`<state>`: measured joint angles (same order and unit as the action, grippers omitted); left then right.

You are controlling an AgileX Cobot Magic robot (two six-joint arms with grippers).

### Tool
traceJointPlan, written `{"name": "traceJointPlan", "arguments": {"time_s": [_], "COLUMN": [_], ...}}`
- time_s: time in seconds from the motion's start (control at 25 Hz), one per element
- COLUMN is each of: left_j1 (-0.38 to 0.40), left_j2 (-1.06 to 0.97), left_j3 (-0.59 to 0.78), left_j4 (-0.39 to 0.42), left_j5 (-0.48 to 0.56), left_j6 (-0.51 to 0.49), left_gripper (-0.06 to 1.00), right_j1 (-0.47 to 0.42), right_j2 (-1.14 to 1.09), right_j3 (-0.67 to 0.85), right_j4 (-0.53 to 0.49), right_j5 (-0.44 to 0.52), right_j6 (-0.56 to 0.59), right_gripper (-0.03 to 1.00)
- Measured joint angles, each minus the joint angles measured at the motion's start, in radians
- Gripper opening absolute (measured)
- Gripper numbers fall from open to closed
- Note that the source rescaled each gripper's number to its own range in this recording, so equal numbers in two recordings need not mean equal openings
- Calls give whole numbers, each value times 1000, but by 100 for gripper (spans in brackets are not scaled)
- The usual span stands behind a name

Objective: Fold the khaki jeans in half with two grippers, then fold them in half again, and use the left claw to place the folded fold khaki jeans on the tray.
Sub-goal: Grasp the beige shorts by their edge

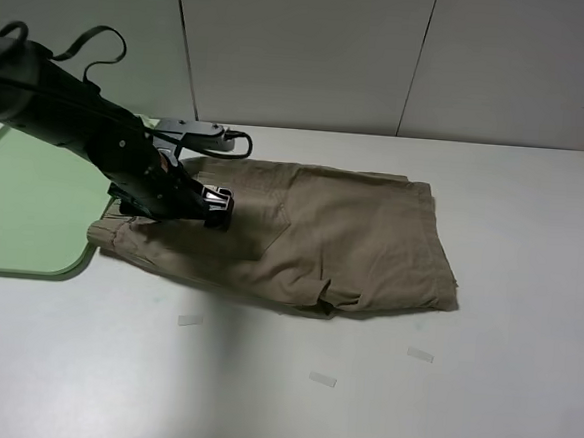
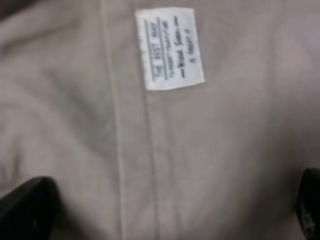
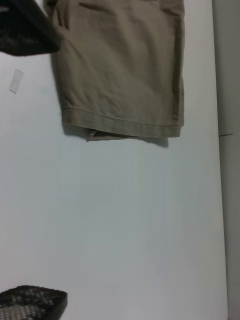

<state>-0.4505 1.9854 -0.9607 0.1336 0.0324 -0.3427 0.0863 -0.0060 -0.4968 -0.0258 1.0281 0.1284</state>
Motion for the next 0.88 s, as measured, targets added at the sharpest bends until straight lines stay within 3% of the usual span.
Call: {"name": "traceJointPlan", "arguments": {"time_s": [0.24, 0.52, 0.88], "left_j1": [-50, -74, -38], "left_j2": [43, 51, -98], "left_j3": [-47, -128, -261], "left_j4": [3, 1, -3], "left_j5": [-8, 70, 385], "left_j6": [-16, -24, -47], "left_gripper": [97, 97, 97], "right_j1": [0, 0, 0], "right_j2": [0, 0, 0], "right_j3": [0, 0, 0], "right_j4": [0, 1, 2], "right_j5": [0, 0, 0], "right_j6": [0, 0, 0], "right_gripper": [100, 100, 100]}}
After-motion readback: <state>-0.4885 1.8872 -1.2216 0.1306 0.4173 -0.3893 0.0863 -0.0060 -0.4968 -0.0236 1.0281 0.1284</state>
